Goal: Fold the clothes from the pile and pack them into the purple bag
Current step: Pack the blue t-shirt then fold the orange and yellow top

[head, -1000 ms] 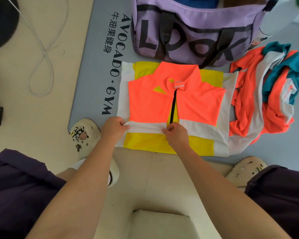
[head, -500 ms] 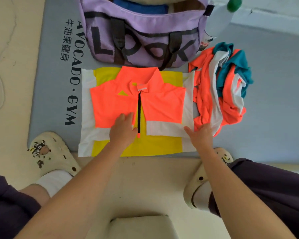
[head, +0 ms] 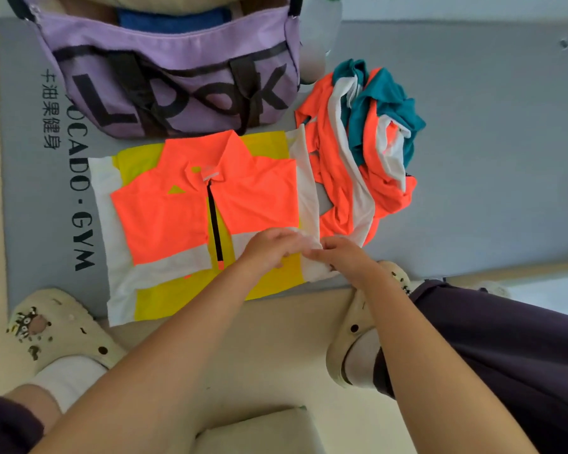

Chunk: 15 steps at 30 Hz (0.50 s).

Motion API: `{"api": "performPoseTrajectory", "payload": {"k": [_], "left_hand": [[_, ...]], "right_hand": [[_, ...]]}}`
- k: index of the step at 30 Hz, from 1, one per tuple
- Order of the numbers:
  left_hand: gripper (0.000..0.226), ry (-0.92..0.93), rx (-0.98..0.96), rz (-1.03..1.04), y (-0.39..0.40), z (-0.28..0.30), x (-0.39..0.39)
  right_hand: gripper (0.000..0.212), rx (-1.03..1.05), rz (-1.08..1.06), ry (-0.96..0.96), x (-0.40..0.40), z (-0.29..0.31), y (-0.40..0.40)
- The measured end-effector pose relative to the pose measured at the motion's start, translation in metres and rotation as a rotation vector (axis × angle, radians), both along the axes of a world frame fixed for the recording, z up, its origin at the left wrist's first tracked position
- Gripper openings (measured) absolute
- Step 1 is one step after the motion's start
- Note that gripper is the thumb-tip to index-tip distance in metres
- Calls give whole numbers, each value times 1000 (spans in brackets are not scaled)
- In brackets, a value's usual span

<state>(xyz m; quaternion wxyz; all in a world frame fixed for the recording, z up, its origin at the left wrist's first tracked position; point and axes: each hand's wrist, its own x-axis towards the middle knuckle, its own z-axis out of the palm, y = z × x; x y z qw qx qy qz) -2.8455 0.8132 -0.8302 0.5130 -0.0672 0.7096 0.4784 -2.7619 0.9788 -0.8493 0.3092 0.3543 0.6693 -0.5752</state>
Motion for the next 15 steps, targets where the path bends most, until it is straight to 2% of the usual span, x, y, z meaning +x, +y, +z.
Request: {"api": "performPoseTrajectory", "payload": {"k": [2, 4, 6, 9, 12, 13, 15], "left_hand": [[21, -119, 55, 70, 15, -1, 4], [19, -114, 17, 133, 22, -7, 4], [28, -99, -35, 182, 22, -13, 4], [29, -146, -39, 204, 17, -22, -1], [32, -177, -12, 204, 11, -32, -8], [30, -171, -10, 198, 9, -35, -9], [29, -140, -10, 209, 4, -41, -9]], "right_hand": [[29, -74, 70, 43, -7, 3, -5], [22, -60, 160, 52, -15, 2, -11], [30, -74, 180, 56, -20, -2, -13], [35, -78, 278, 14, -27, -3, -10], [23, -48, 400, -84, -40, 2, 4], [24, -17, 392, -98, -48, 3, 10], [33, 143, 226, -45, -67, -1, 18]]}}
